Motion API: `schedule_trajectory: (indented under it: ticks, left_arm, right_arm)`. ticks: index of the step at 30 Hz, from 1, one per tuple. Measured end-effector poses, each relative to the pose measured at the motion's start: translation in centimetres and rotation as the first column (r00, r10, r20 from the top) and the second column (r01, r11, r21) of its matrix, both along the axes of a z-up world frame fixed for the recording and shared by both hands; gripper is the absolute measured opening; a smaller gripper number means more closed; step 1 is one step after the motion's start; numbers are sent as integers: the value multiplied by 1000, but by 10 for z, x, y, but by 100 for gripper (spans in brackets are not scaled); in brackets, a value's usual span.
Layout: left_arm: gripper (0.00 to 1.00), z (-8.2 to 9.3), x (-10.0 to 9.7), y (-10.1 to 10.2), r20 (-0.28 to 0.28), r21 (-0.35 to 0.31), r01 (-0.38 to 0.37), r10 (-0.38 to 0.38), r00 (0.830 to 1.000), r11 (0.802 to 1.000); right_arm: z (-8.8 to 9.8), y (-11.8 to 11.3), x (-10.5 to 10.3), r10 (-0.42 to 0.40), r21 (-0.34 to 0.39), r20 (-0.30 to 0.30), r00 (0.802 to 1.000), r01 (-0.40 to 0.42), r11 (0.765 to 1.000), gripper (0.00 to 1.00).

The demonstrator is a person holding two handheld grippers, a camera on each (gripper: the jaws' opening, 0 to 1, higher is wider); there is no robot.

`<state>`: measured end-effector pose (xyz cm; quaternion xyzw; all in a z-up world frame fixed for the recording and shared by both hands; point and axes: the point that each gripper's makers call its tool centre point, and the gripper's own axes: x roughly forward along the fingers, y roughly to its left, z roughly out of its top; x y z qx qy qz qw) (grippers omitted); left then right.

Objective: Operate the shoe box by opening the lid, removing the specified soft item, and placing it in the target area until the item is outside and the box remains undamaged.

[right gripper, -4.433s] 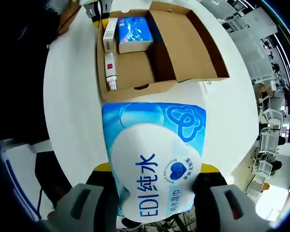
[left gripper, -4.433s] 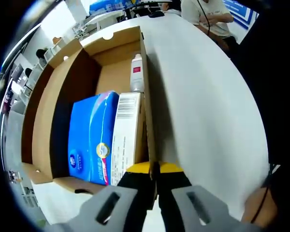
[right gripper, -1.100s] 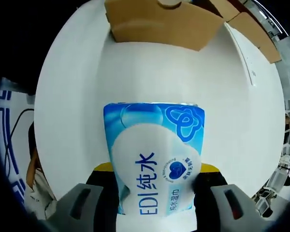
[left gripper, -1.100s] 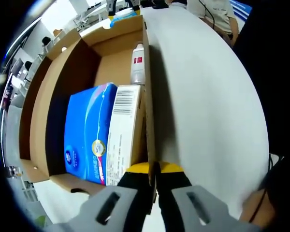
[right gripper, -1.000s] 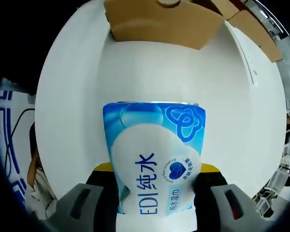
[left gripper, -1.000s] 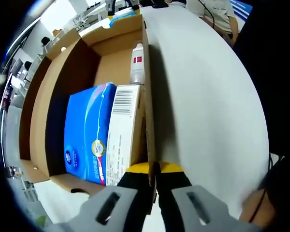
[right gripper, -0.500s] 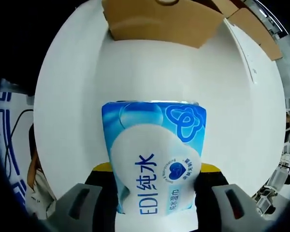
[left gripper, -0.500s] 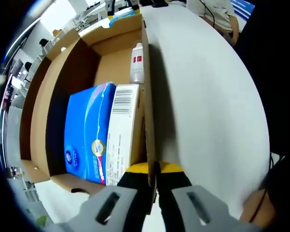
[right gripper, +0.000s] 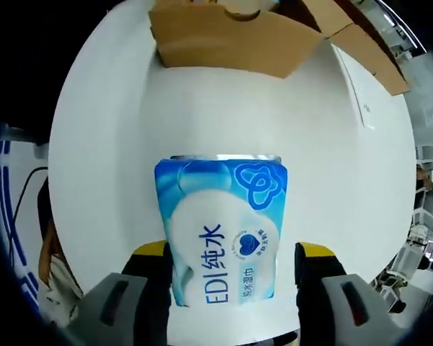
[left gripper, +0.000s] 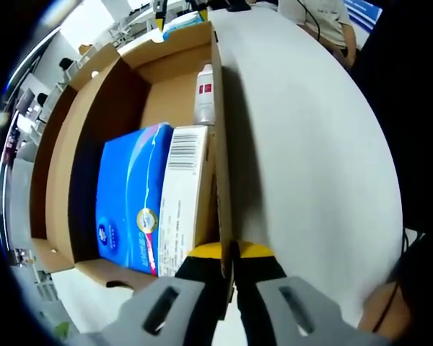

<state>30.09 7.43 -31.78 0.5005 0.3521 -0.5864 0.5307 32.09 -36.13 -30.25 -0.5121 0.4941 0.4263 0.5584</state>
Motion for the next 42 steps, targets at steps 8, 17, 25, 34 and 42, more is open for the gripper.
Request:
schedule_trajectory:
  ticks: [8,17,25,34,42]
  left_arm:
    - [3,0,0,0,1,-3,5,-5,1000,1000]
    - [3,0,0,-1,4,-8,16,-16,1000,1000]
    - [3,0,0,-1,6,-7,14,-14,1000,1000]
    - [3,1,-1,-1,11,-8,18,-18,1000,1000]
    - [3,1,-1,-1,16,-8,22,-21,1000,1000]
  right_arm:
    - [23,16,-15,-57,72,21,998,55,996,71]
    - [56,47,-18,-99,176,96,990,81,981,70]
    - [113,106,-10,-121,340,207,971,44,939,69]
    - [162,186,7,-114,511,269,956,-41,858,67]
    - [163,212,15,-116,500,281,953,-42,865,71]
